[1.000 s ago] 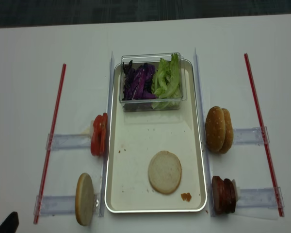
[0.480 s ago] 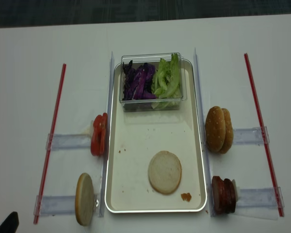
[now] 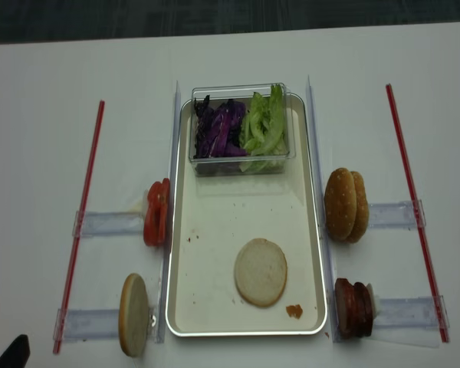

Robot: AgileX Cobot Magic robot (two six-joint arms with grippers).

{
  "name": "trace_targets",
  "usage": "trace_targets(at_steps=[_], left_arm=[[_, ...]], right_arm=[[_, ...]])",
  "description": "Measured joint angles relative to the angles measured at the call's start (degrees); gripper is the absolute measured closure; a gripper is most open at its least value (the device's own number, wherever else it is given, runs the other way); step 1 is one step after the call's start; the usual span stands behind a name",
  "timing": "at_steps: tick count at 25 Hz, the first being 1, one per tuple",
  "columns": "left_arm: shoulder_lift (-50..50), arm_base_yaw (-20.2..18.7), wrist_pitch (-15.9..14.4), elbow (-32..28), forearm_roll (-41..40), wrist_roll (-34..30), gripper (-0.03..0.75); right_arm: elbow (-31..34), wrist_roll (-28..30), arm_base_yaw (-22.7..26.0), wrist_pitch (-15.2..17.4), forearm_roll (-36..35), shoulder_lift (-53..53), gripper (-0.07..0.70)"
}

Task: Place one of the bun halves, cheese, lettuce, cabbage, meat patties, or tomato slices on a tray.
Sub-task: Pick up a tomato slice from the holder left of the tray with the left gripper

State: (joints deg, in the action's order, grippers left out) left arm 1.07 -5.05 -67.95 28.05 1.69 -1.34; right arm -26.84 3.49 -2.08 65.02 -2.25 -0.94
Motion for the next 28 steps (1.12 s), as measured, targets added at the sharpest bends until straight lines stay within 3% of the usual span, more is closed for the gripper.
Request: trace_targets(at_steps=[11, 20, 28], left_arm=[[-2.64, 0.0, 0.0, 0.0, 0.6, 0.11, 0.323], [-18.69, 0.0, 0.72, 2.45, 2.22, 3.37, 0.323], [-35.98, 0.0, 1.18, 9.67, 2.89, 3.68, 0.323]], right_arm=[[0.0, 0.0, 0.0, 0.0, 0.0, 0.0, 0.43], [0.0, 0.0, 0.0, 0.0, 0.0, 0.0, 0.43], [0.0, 0.0, 0.0, 0.0, 0.0, 0.0, 0.43]])
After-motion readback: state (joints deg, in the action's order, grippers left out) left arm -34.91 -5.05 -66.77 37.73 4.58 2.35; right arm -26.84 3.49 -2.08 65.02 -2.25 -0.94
